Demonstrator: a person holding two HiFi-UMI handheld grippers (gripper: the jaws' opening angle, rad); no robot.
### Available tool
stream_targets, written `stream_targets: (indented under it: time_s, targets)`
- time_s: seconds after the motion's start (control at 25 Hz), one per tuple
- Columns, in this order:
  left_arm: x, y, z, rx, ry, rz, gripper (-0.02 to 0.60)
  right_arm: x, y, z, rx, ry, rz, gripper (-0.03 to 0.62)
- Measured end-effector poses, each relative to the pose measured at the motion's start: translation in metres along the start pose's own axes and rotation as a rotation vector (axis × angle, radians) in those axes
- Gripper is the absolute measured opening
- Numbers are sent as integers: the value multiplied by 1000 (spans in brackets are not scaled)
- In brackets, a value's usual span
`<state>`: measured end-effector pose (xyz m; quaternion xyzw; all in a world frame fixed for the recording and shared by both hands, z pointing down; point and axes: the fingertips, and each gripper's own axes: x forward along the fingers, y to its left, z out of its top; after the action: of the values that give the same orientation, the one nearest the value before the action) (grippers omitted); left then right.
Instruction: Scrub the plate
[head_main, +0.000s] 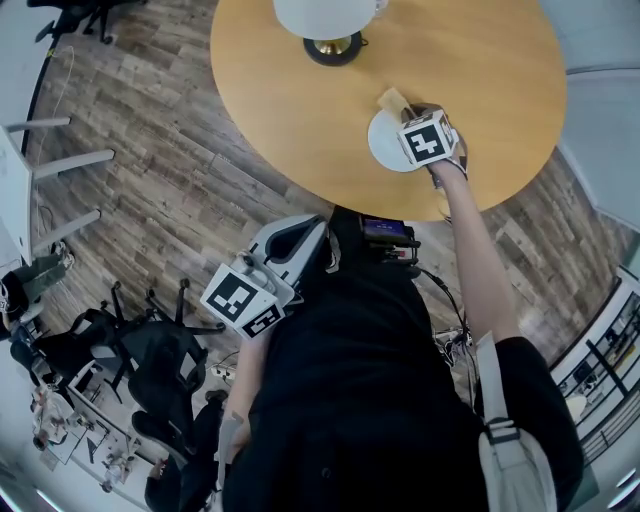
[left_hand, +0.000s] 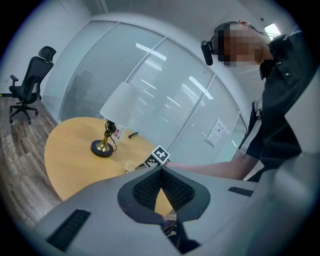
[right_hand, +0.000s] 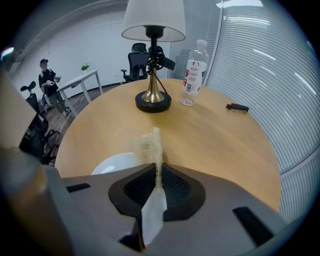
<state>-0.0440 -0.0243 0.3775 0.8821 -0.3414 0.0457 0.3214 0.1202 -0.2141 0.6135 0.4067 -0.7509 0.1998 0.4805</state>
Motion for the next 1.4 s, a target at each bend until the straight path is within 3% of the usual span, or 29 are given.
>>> stream_targets:
  time_s: [0.24,0.52,1.08,1.4]
  targets:
    - [0,-2,-2,2,-1,-3,12,-4,33,6,-75,-21,29,29]
    - [7,-7,-3,12,15,-37,12,-9,54,-17,-61,-17,53,29]
    - [31,-20,0,36,58,-128,12,-41,3,-73,58,20,-6,29]
    - [29,-13,3,23,55,-107,12,-38,6,-65,24,35,-17,29]
